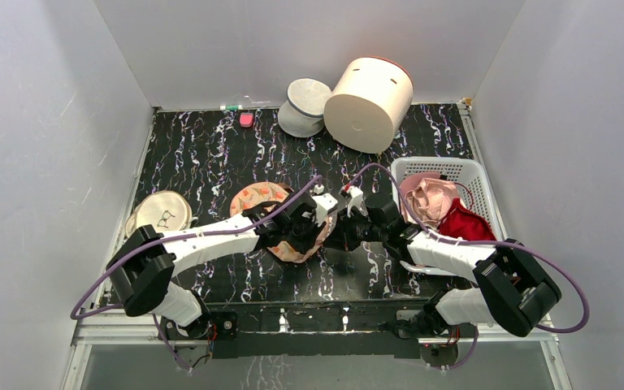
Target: Unzip the laundry bag and remove the bra
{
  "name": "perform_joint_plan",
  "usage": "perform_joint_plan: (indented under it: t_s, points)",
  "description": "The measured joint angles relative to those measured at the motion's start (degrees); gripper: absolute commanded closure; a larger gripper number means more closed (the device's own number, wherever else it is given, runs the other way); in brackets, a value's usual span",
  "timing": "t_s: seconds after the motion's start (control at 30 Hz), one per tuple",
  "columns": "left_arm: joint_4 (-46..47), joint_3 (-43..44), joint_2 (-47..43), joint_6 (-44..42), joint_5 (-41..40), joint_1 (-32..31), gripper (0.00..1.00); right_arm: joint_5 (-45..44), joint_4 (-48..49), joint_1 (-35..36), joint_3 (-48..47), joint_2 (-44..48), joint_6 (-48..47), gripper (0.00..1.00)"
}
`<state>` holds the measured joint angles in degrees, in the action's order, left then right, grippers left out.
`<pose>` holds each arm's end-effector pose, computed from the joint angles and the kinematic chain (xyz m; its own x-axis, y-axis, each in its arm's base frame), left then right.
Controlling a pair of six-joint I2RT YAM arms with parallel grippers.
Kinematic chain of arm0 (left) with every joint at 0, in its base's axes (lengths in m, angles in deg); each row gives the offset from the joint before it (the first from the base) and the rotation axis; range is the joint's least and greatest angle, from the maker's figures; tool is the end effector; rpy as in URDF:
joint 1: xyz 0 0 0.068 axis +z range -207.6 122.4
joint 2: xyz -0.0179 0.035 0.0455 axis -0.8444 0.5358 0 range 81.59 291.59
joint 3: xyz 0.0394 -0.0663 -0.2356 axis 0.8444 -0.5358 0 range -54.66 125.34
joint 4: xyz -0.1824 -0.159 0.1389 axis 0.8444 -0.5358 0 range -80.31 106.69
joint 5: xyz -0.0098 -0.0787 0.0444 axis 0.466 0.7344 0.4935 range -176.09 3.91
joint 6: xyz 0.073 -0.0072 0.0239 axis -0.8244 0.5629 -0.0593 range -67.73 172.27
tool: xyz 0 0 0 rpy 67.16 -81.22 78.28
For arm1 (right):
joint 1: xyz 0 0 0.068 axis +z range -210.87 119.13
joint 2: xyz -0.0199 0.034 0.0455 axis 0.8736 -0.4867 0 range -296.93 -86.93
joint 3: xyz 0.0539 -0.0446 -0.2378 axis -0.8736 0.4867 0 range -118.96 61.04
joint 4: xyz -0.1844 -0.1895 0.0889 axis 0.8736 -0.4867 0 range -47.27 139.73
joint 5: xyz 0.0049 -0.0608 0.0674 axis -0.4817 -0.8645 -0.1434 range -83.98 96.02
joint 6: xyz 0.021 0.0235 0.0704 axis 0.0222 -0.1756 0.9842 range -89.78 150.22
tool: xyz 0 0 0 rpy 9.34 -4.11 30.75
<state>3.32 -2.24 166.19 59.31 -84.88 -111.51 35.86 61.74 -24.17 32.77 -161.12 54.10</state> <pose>0.2054 -0.2840 0.1613 -0.5174 0.5017 -0.6933 0.7590 0.6433 -0.1009 0.2131 0.1998 0.1220 -0.7528 -0.1234 -0.6466 -0.5958 0.5452 0.5897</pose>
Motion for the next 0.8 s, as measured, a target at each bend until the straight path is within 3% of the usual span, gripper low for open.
perform_joint_plan:
  t_s: [0.4,0.53,0.57,0.7,0.8]
  points:
    - [-0.9,-1.7,-0.2,-0.9,-2.1,-0.1,0.94,-7.7,-4.4,-1.6,-0.4,0.0,-0.6,1.0]
    - [-1.2,-1.8,-0.2,0.1,-4.4,-0.1,0.92,-8.5,-5.9,-2.1,-1.0,0.0,-1.4,1.0]
    - [-1.4,-1.8,-0.2,0.3,-4.9,-0.1,0.88,-8.1,-6.2,-2.1,-1.3,0.0,-1.7,1.0]
    - [-2.4,-2.4,-1.6,0.4,-3.7,-0.1,0.56,-4.6,-5.9,-2.1,-1.6,-1.1,-2.4,1.0]
    - [-3.3,-2.7,-3.8,0.5,-1.0,-0.1,0.42,-3.1,-2.7,-0.6,-0.6,-1.2,-0.1,1.0]
